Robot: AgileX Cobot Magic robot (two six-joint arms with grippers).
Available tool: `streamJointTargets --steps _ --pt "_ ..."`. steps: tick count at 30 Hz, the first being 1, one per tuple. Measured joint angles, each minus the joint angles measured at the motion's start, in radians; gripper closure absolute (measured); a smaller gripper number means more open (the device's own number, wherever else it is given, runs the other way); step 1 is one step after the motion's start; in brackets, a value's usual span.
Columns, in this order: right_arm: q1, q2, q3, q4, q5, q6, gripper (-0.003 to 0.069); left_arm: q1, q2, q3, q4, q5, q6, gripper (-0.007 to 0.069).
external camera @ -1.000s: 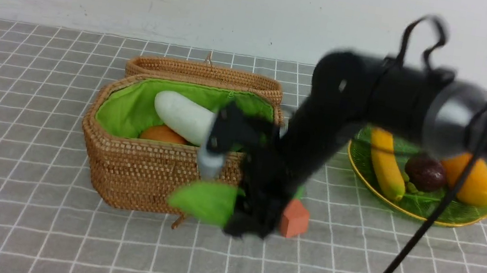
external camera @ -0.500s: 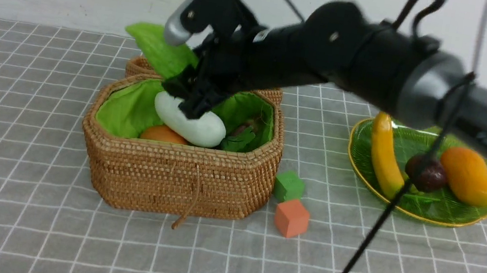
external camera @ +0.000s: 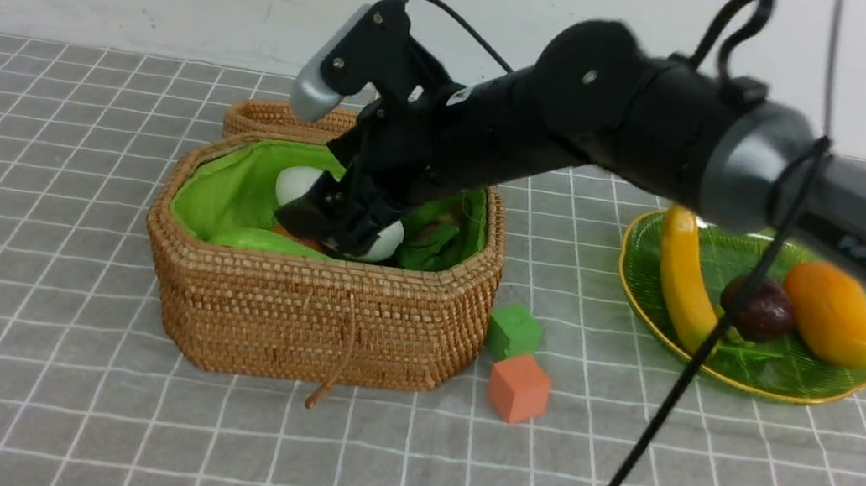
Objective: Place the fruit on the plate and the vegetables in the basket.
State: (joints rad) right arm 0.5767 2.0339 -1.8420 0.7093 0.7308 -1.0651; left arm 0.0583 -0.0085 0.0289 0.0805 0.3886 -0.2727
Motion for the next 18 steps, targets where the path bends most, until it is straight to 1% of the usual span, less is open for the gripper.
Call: streamJointTargets --steps 1,3,4,5,6,7,8,9,10,11,12,15,18 --pt "-0.015 -0.019 0.000 -0.016 0.050 0.027 0.0032 0.000 0.000 0.000 0.000 0.000 0.000 0.0386" --pt "-0.058 -0.085 0.000 -0.082 0.206 0.138 0.0123 0.000 0.000 0.000 0.000 0.000 0.000 0.0386" --pt "-0.062 -0.090 0.000 -0.088 0.237 0.150 0.0132 0.000 0.000 0.000 0.000 0.000 0.000 0.0386" --pt "-0.101 -0.138 0.000 -0.131 0.365 0.247 0.0218 0.000 0.000 0.000 0.000 0.000 0.000 0.0386" --pt "-0.131 -0.171 0.000 -0.158 0.428 0.323 0.0292 0.000 0.000 0.000 0.000 0.000 0.000 0.0386" --pt "-0.141 -0.176 0.000 -0.162 0.445 0.336 0.0305 0.000 0.000 0.000 0.000 0.000 0.000 0.0386" --pt "-0.168 -0.216 0.007 -0.183 0.476 0.432 0.0398 0.000 0.000 0.000 0.000 0.000 0.000 0.0386" --pt "-0.172 -0.222 0.013 -0.185 0.480 0.445 0.0412 0.000 0.000 0.000 0.000 0.000 0.000 0.0386" --pt "-0.201 -0.282 0.045 -0.204 0.490 0.540 0.0536 0.000 0.000 0.000 0.000 0.000 0.000 0.0386" --pt "-0.204 -0.289 0.056 -0.205 0.492 0.548 0.0550 0.000 0.000 0.000 0.000 0.000 0.000 0.0386" --pt "-0.218 -0.344 0.105 -0.215 0.497 0.585 0.0634 0.000 0.000 0.000 0.000 0.000 0.000 0.0386" --pt "-0.226 -0.420 0.181 -0.246 0.506 0.604 0.0674 0.000 0.000 0.000 0.000 0.000 0.000 0.0386" --pt "-0.227 -0.498 0.260 -0.302 0.518 0.612 0.0677 0.000 0.000 0.000 0.000 0.000 0.000 0.0386"
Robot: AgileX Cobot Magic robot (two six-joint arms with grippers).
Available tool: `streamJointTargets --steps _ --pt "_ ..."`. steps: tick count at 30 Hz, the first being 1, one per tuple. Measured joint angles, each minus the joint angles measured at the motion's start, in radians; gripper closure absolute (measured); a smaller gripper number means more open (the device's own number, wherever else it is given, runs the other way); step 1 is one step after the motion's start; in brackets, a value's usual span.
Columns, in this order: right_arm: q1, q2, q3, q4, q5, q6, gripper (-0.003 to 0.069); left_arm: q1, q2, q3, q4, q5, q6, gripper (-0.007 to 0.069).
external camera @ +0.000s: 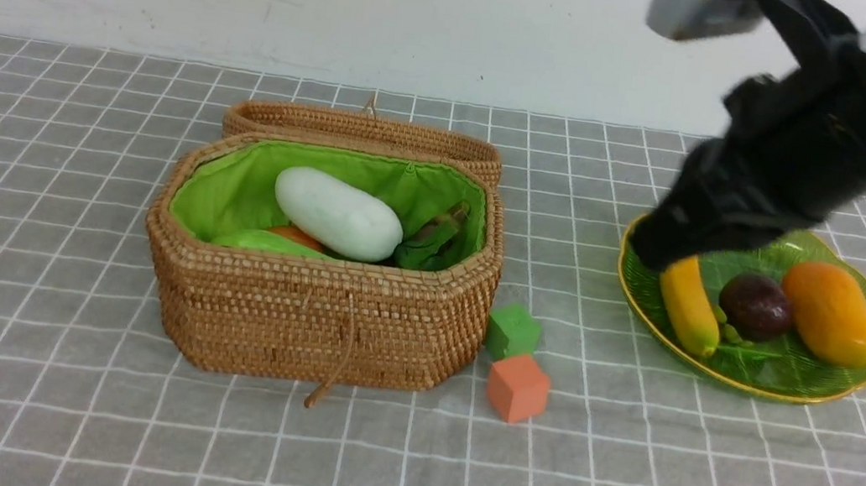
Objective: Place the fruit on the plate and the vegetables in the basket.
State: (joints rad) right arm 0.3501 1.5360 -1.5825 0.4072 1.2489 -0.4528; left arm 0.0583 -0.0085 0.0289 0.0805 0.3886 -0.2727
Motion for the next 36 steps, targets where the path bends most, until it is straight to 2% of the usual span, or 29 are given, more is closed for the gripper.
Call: streamJointTargets --steps 16,26,30,34,36 --pt "0.000 -0.043 0.032 -0.021 0.002 0.000 0.0673 0.000 0.000 0.000 0.000 0.000 0.000 0.0386" --pt "0.000 -0.091 0.033 -0.199 -0.016 0.000 0.0666 0.000 0.000 0.000 0.000 0.000 0.000 0.0386" --pt "-0.012 -0.163 0.060 -0.242 -0.102 0.027 0.0665 0.000 0.000 0.000 0.000 0.000 0.000 0.0386" --pt "-0.045 -0.270 0.171 -0.229 -0.287 0.070 0.0662 0.000 0.000 0.000 0.000 0.000 0.000 0.0386" --pt "-0.082 -0.401 0.312 -0.208 -0.463 0.102 0.0659 0.000 0.000 0.000 0.000 0.000 0.000 0.0386"
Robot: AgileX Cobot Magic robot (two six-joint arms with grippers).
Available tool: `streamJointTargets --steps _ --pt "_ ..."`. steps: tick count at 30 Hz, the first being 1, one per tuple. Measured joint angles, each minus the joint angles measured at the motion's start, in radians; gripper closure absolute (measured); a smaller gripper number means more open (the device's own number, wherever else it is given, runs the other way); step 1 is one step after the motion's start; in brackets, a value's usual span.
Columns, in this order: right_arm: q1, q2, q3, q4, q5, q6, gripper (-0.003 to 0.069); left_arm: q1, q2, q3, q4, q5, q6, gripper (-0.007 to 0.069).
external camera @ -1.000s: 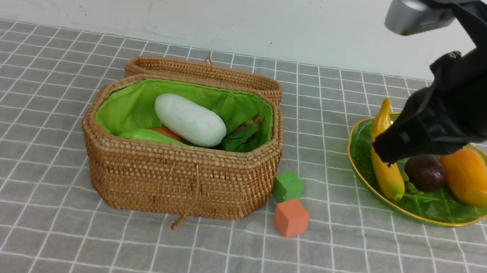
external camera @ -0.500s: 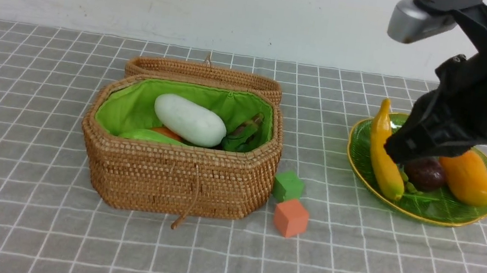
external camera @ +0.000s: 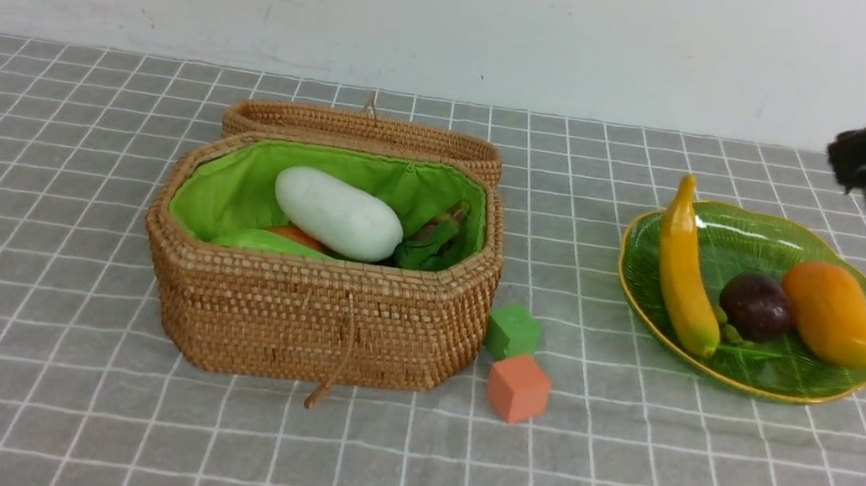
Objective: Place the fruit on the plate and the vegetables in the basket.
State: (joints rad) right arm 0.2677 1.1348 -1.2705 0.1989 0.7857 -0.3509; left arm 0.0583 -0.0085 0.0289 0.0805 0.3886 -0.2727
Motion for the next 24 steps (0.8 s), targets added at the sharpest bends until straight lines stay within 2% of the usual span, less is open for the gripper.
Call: streamJointTargets --steps 8,14,18,20,24 --pt "-0.122 -0.491 0.622 0.025 -0.470 0.040 0.0655 0.000 0.000 0.000 0.000 0.000 0.000 0.0386" --pt "-0.200 -0.795 1.022 0.031 -0.655 0.043 0.0649 0.000 0.000 0.000 0.000 0.000 0.000 0.0386" --pt "-0.239 -0.978 1.217 0.033 -0.664 0.043 0.0643 0.000 0.000 0.000 0.000 0.000 0.000 0.0386" --pt "-0.262 -1.103 1.288 0.042 -0.574 0.050 0.0641 0.000 -0.001 0.000 0.000 0.000 0.000 0.0386" --pt "-0.284 -1.144 1.294 0.044 -0.419 0.055 0.0636 0.000 -0.001 0.000 0.001 0.002 0.000 0.0386"
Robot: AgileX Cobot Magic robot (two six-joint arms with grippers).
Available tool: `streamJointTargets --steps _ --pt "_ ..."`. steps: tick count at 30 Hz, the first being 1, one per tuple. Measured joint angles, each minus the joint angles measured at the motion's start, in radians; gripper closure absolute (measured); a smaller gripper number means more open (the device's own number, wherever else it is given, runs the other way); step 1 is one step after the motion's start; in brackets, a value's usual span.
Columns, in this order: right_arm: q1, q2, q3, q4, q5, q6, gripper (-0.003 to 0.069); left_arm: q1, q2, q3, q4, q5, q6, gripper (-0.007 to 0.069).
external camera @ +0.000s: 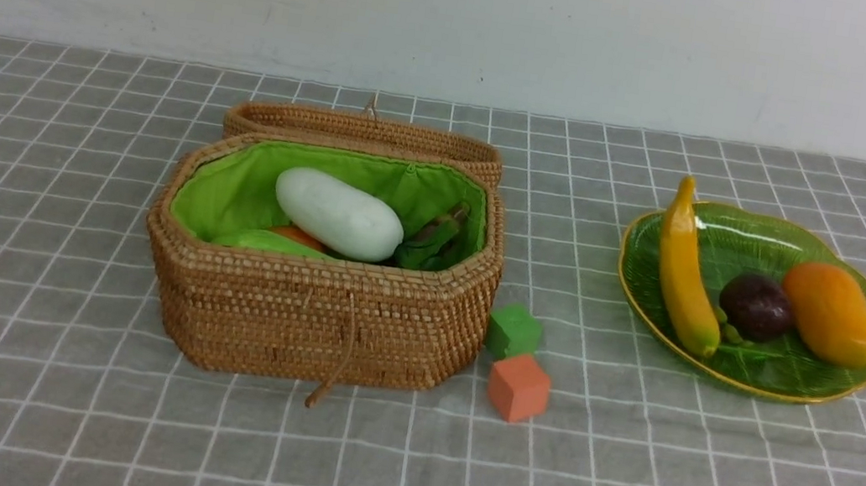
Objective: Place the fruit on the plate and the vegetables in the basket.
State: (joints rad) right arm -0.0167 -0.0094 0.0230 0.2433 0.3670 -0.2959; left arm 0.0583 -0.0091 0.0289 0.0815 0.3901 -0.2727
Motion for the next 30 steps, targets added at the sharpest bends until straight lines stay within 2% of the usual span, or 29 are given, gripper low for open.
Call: streamJointTargets --steps 8,22,30 --pt "-0.001 -0.001 -0.003 0.054 0.021 0.009 0.0627 0.000 0.000 0.000 0.000 0.000 0.000 0.0386" --pt "-0.001 -0.001 -0.003 0.057 0.023 0.010 0.0620 0.000 0.000 0.000 0.000 0.000 0.000 0.0386" --pt "-0.001 -0.001 -0.003 0.058 0.023 0.010 0.0606 -0.044 0.000 0.000 0.000 0.000 0.000 0.0386"
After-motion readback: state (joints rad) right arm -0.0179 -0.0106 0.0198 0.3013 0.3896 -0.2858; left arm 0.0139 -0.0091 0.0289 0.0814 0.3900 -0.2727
